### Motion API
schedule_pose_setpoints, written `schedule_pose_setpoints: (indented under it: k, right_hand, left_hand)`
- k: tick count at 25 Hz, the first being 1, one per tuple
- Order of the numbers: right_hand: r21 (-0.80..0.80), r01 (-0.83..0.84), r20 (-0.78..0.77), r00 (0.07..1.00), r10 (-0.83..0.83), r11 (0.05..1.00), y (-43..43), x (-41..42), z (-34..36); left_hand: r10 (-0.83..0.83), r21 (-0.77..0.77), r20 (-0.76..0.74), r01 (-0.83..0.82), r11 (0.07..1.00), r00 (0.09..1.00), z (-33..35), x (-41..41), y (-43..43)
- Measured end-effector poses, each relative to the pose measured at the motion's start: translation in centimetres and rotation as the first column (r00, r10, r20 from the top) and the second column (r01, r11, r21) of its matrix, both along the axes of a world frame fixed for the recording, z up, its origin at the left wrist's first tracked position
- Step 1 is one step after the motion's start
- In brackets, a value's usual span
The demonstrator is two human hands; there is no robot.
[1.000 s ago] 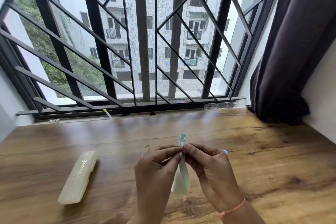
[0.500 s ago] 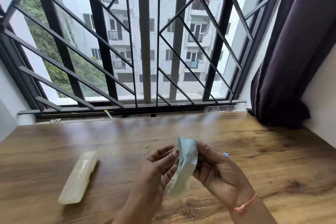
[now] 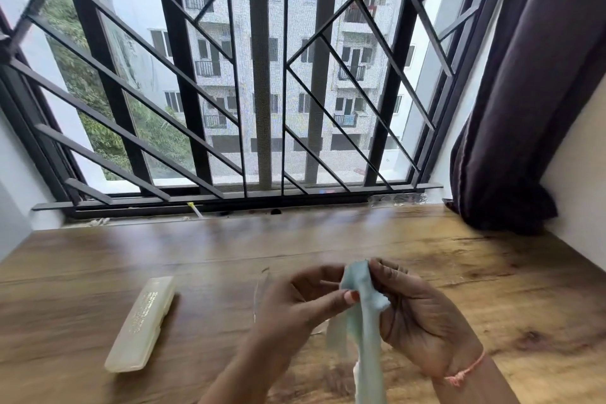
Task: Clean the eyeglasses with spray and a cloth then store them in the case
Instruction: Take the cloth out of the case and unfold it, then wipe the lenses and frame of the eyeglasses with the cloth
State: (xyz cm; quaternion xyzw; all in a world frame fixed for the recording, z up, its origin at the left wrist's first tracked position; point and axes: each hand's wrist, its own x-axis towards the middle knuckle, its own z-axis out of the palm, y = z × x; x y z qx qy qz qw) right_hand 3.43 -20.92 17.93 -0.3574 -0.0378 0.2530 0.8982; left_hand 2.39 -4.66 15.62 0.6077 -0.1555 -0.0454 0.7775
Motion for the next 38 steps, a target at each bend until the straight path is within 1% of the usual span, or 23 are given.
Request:
schedule_pose_setpoints:
  k: [3, 4, 6, 8, 10, 13, 15, 16, 17, 19, 23, 24, 26, 27, 28, 29, 31, 33, 34, 35, 36, 37, 38]
  right_hand:
    - [-0.015, 0.085, 0.028, 0.996, -0.085, 0.996, -0.6, 0.6, -0.6]
    - [0.014, 0.111, 0.023, 0.994, -0.111, 0.994, -1.1, 0.9, -1.0]
    - [0.100, 0.083, -0.022, 0.996, -0.081, 0.992, -1.3, 1.5, -1.8]
    - [0.143, 0.006, -0.051, 0.999, 0.002, 0.990, -0.2, 2.2, -3.0]
    - [0.117, -0.019, -0.046, 0.999, 0.025, 0.993, 1.3, 2.4, -4.4]
    - [0.016, -0.117, 0.054, 0.992, 0.116, 0.993, 1.9, 2.0, -5.9]
    - [-0.017, -0.083, 0.072, 0.994, 0.084, 0.996, 1.5, 2.2, -6.2]
    - [0.018, -0.025, 0.077, 0.997, 0.023, 1.000, 1.2, 2.4, -6.6]
    - [0.112, 0.006, 0.096, 0.995, -0.017, 0.994, 0.9, 2.7, -7.2]
    - [0.205, 0.029, 0.069, 0.997, -0.044, 0.978, 0.2, 2.2, -7.2]
    - [0.202, 0.012, 0.179, 0.983, -0.049, 0.979, -0.1, 2.7, -8.2]
    - [0.190, 0.014, 0.187, 0.981, -0.050, 0.982, 0.0, 3.0, -8.3]
    - [0.184, 0.047, 0.223, 0.971, -0.088, 0.982, 0.3, 3.3, -8.4]
    - [0.194, 0.072, 0.215, 0.970, -0.114, 0.978, 0.1, 3.5, -8.6]
    - [0.215, 0.055, 0.166, 0.982, -0.092, 0.975, 0.1, 3.6, -8.9]
    - [0.277, 0.033, 0.073, 0.996, -0.055, 0.960, 0.0, 3.8, -9.8]
    - [0.400, 0.063, -0.115, 0.993, -0.018, 0.915, 0.4, 3.6, -10.8]
    - [0.548, 0.145, -0.209, 0.977, -0.033, 0.824, 1.2, 3.8, -12.2]
    - [0.575, 0.191, -0.227, 0.971, -0.068, 0.796, 1.7, 3.9, -12.0]
    - [0.553, 0.225, -0.238, 0.965, -0.107, 0.802, 2.0, 4.0, -11.9]
    - [0.512, 0.217, -0.224, 0.968, -0.115, 0.831, 2.1, 3.9, -11.8]
    - [0.396, 0.206, -0.195, 0.971, -0.137, 0.895, 2.3, 3.8, -12.2]
    - [0.229, 0.234, -0.181, 0.964, -0.195, 0.945, 2.4, 3.8, -12.5]
  left_hand:
    - [0.191, 0.079, 0.165, -0.206, 0.975, 0.968, 1.7, 0.6, -0.3]
    - [0.193, 0.129, 0.234, -0.227, 0.965, 0.953, 2.5, 0.8, -0.3]
    - [0.086, 0.281, 0.360, -0.196, 0.939, 0.929, 4.3, 1.5, -0.2]
    - [-0.034, 0.396, 0.364, -0.121, 0.910, 0.931, 5.9, 2.2, -0.5]
    - [-0.086, 0.482, 0.365, -0.109, 0.870, 0.927, 6.4, 3.6, -1.0]
    - [-0.067, 0.593, 0.393, -0.198, 0.780, 0.917, 5.7, 5.4, -1.5]
    - [-0.025, 0.613, 0.383, -0.234, 0.755, 0.924, 5.0, 6.2, -1.3]
    - [-0.008, 0.618, 0.373, -0.242, 0.748, 0.928, 4.7, 6.4, -1.1]
    - [0.007, 0.628, 0.364, -0.251, 0.737, 0.931, 4.3, 6.6, -1.0]
    - [0.052, 0.642, 0.345, -0.276, 0.715, 0.937, 3.6, 6.8, -0.9]
    - [0.091, 0.647, 0.346, -0.307, 0.698, 0.934, 2.9, 7.7, -0.8]
    - [0.106, 0.622, 0.322, -0.295, 0.726, 0.941, 2.5, 8.0, -0.7]
    - [0.194, 0.506, 0.184, -0.262, 0.822, 0.964, 1.6, 8.4, -0.2]
    - [0.254, 0.449, 0.125, -0.283, 0.848, 0.959, 1.0, 8.5, 0.3]
    - [0.314, 0.400, 0.083, -0.320, 0.858, 0.946, 0.3, 8.6, 1.0]
    - [0.362, 0.358, 0.038, -0.350, 0.866, 0.932, -0.5, 8.5, 1.7]
    - [0.393, 0.314, -0.055, -0.357, 0.879, 0.918, -2.1, 7.5, 2.6]
    - [0.317, 0.317, -0.150, -0.258, 0.913, 0.936, -3.9, 5.8, 2.2]
    - [0.272, 0.331, -0.174, -0.204, 0.921, 0.946, -4.8, 5.0, 1.6]
    - [0.243, 0.328, -0.177, -0.176, 0.928, 0.954, -5.5, 4.6, 1.1]
    - [0.265, 0.306, -0.178, -0.202, 0.930, 0.948, -5.7, 4.5, 0.6]
    - [0.315, 0.246, -0.213, -0.261, 0.933, 0.925, -5.6, 4.4, 0.3]
    - [0.367, 0.187, -0.251, -0.327, 0.926, 0.896, -5.5, 4.5, 0.2]
